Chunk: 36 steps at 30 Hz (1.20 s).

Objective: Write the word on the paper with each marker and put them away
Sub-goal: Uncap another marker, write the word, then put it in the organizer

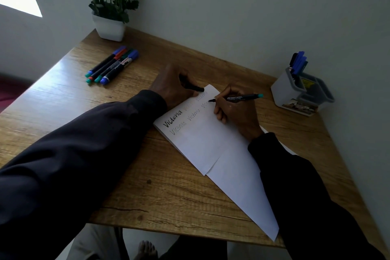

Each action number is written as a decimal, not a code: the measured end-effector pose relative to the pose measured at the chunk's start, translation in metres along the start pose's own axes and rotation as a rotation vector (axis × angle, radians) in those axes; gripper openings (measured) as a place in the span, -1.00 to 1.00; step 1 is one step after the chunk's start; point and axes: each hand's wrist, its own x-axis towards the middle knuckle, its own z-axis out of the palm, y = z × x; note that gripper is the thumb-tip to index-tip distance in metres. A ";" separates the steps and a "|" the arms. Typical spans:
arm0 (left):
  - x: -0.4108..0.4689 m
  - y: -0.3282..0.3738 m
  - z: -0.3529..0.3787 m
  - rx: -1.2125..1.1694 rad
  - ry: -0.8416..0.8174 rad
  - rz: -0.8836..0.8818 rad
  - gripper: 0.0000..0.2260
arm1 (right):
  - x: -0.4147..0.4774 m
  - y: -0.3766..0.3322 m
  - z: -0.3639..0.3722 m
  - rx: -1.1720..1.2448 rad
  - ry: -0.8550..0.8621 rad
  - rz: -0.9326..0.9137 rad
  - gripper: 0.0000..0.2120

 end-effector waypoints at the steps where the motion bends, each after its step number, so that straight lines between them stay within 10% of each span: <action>1: 0.000 0.000 0.000 0.003 -0.002 0.004 -0.84 | 0.000 0.000 0.000 -0.002 -0.008 -0.006 -0.82; 36: 0.001 -0.002 0.001 0.006 0.014 0.015 -0.83 | 0.000 -0.004 0.000 0.008 0.051 0.093 -0.81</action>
